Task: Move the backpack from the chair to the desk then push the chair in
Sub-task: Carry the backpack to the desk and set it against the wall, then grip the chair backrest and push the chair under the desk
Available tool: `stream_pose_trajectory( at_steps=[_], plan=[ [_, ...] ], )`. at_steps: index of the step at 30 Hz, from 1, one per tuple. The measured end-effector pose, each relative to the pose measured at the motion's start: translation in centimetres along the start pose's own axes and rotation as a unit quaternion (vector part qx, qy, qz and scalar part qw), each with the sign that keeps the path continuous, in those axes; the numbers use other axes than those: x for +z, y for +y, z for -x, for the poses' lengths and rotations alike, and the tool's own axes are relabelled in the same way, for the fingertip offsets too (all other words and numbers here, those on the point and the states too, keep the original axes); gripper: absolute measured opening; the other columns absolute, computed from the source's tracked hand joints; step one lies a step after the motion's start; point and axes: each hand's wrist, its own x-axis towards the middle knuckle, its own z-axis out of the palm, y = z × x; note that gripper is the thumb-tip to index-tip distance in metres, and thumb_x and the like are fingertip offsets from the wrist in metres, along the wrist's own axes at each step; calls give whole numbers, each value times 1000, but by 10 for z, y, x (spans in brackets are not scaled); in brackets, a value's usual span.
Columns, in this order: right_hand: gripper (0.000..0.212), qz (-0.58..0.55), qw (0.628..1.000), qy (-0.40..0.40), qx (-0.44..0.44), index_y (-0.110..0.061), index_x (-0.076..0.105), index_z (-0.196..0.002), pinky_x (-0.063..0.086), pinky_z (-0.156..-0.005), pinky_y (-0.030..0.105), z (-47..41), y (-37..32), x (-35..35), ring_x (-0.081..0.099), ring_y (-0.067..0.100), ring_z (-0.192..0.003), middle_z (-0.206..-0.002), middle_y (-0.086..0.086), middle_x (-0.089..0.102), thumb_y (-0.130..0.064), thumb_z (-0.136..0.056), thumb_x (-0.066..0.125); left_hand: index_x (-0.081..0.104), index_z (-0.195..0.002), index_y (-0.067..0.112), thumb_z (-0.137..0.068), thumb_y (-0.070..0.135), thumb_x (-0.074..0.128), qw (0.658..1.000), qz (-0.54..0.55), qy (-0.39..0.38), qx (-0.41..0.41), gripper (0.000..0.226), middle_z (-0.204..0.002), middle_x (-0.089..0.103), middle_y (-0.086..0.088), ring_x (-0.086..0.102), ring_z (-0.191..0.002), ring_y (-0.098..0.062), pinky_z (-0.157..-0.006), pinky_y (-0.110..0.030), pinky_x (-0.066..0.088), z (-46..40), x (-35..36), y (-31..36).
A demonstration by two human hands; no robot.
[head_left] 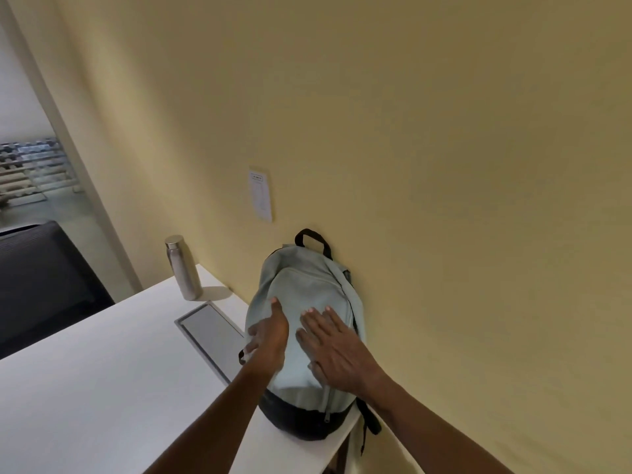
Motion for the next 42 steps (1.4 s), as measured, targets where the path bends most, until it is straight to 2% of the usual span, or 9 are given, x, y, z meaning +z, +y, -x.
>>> stream_pose_trajectory(
  at_steps=[6, 10, 14, 22, 25, 28, 32, 37, 42],
  plan=[
    [59, 51, 995, -48, 71, -9, 42, -147, 14, -121, 51, 11, 33, 0, 21, 34, -148, -158, 24, 24, -44, -99, 42, 9, -158, 12, -78, 87, 33, 989, -111, -57, 84, 112, -167, 4, -15, 9, -152, -40, -123, -57, 13, -15, -3, -14],
    [56, 21, 995, -38, 91, -8, 52, -140, 29, -118, 49, 10, 29, 1, 36, 34, -143, -152, 24, 38, -43, -95, 51, 5, -158, 17, -83, 84, 29, 980, -139, -80, 116, 104, -167, 0, -12, 8, -152, -39, -123, -59, 13, -23, -9, -22],
    [56, 6, 994, 2, 106, -5, 58, -134, 38, -112, 48, 13, 22, 1, 45, 35, -137, -145, 25, 48, -40, -90, 59, 11, -156, 7, -94, 72, 30, 970, -187, -43, 147, 93, -165, 9, -18, 15, -150, -41, -122, -56, 17, -15, -9, -18],
    [55, -59, 978, 98, 176, 4, 48, -140, 36, -113, 51, 29, 4, -6, 38, 41, -140, -149, 30, 40, -28, -95, 43, -14, -155, 6, -103, 51, 29, 826, -382, -91, 403, 82, -165, -18, -12, -14, -153, -30, -124, -47, 0, 1, -14, -32],
    [58, -74, 970, 97, 209, 3, 41, -144, 33, -115, 53, 41, 2, -12, 33, 42, -142, -152, 30, 33, -29, -96, 40, -15, -155, 8, -104, 48, 31, 773, -431, -109, 452, 79, -165, -20, -10, -16, -153, -25, -124, -46, -1, 10, -17, -41],
    [59, -93, 964, 99, 229, 3, 40, -145, 33, -114, 53, 53, 4, -19, 33, 41, -142, -153, 28, 33, -31, -96, 36, -12, -155, 9, -105, 45, 32, 749, -452, -103, 473, 76, -166, -17, -9, -15, -153, -23, -126, -45, 0, 22, -21, -46],
    [57, -106, 962, 118, 221, 4, 42, -143, 35, -113, 54, 74, 11, -30, 37, 42, -140, -150, 28, 37, -29, -97, 33, -8, -156, 8, -106, 42, 32, 734, -458, -76, 496, 73, -167, -13, -11, -11, -154, -25, -125, -45, 2, 48, -23, -50],
    [56, -138, 960, 123, 209, 2, 33, -149, 21, -120, 53, 103, 28, -43, 24, 42, -146, -157, 28, 23, -28, -101, 38, -5, -156, 5, -106, 40, 32, 731, -459, -23, 504, 71, -166, -11, -14, -11, -154, -27, -126, -46, 3, 88, -17, -56],
    [59, -124, 966, 127, 186, 0, 35, -149, 20, -120, 53, 144, 50, -54, 26, 38, -146, -157, 25, 26, -34, -102, 44, -4, -157, 5, -106, 41, 32, 745, -445, 12, 496, 71, -167, -11, -13, -11, -154, -25, -126, -45, 3, 134, -4, -83]
  ],
)
